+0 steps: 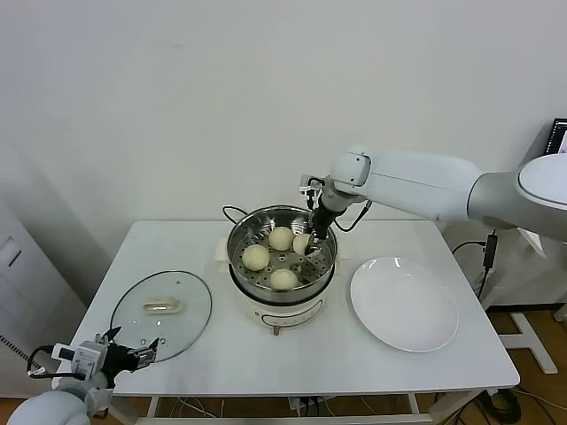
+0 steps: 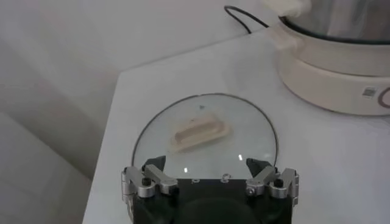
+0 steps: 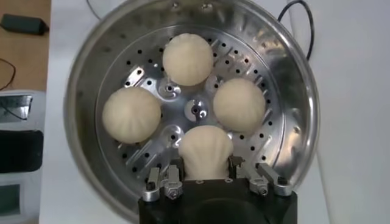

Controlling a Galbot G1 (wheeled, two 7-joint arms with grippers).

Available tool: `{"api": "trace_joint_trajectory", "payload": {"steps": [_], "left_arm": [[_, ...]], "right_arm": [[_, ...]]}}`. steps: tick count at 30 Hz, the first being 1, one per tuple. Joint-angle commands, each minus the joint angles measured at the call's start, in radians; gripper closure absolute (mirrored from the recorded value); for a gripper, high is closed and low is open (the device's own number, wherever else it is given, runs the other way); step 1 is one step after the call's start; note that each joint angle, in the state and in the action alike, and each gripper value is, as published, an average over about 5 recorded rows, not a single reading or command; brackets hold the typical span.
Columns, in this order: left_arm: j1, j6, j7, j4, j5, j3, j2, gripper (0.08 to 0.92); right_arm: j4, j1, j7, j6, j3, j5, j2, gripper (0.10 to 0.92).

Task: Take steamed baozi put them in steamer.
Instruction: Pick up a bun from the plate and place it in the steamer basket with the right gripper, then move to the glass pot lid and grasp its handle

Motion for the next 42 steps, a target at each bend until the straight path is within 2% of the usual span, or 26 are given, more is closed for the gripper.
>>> {"api": "trace_joint_trajectory", "payload": {"steps": [1, 5, 17, 24, 27, 35, 39, 42], "left_arm": [[0.001, -0.002, 0.001, 0.004, -0.001, -0.002, 0.001, 0.177], [-0.004, -0.003, 0.001, 0.009, -0.003, -0.001, 0.002, 0.177], [-0.008, -0.009, 0.001, 0.021, -0.006, -0.008, 0.003, 0.177], [-0.027, -0.007, -0.004, 0.024, -0.011, -0.013, -0.011, 0.177], [-0.046, -0.018, -0.014, 0.028, -0.027, -0.017, -0.014, 0.177], [-0.154, -0.051, -0.072, 0.04, -0.115, -0.004, -0.025, 0.177], [-0.185, -0.085, -0.11, 0.033, -0.175, -0.003, -0.03, 0.177], [-0.197, -0.106, -0.106, 0.032, -0.197, -0.007, -0.026, 0.177]], "right_arm": [[-0.031, -0.057, 0.026, -0.019, 0.009, -0.022, 0.017, 0.584], [-0.034, -0.069, 0.031, -0.02, 0.022, -0.026, 0.013, 0.551], [-0.027, -0.068, 0.027, -0.018, 0.202, -0.023, -0.06, 0.231], [0.032, -0.074, 0.07, 0.014, 0.382, 0.04, -0.235, 0.203], [0.096, -0.129, 0.17, 0.072, 0.502, 0.062, -0.333, 0.203], [0.303, -0.496, 0.578, 0.163, 0.939, 0.006, -0.596, 0.203], [0.393, -0.776, 0.753, 0.24, 1.241, -0.049, -0.632, 0.203], [0.453, -1.013, 0.819, 0.299, 1.498, -0.143, -0.61, 0.203]]}}
